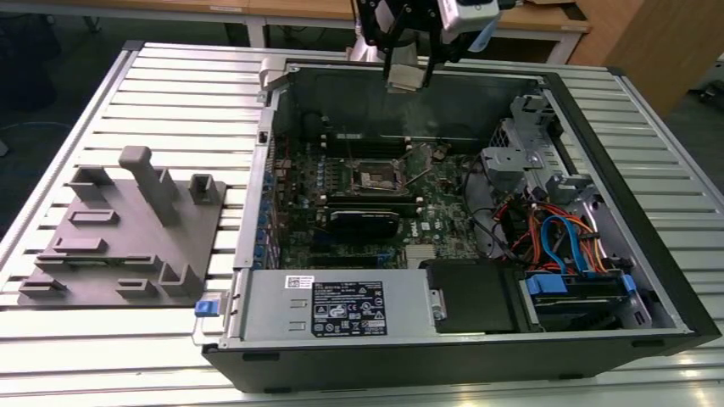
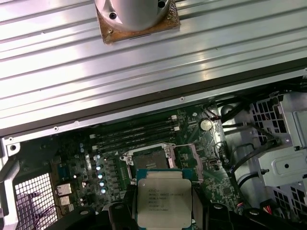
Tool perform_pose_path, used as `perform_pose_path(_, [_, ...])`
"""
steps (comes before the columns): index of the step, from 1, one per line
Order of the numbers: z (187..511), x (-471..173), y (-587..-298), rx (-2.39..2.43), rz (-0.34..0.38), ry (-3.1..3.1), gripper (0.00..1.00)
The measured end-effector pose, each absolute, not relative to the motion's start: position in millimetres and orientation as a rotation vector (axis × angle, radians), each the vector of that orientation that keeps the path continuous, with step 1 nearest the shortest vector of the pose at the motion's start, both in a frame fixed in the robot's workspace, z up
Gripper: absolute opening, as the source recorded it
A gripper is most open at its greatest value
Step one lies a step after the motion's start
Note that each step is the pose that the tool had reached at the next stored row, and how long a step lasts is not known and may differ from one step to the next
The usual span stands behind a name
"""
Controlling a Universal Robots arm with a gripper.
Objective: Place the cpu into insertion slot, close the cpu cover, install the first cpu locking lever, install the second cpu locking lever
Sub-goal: 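Place the cpu into insertion slot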
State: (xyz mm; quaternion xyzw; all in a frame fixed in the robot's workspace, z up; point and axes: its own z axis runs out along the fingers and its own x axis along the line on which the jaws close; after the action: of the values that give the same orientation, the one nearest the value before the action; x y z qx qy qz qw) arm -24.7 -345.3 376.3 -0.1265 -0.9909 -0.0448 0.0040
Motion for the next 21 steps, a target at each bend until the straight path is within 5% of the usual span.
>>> perform_pose_path(21, [376.3,-24.7,-345.3,-0.429,-0.140,-3.102,0.54])
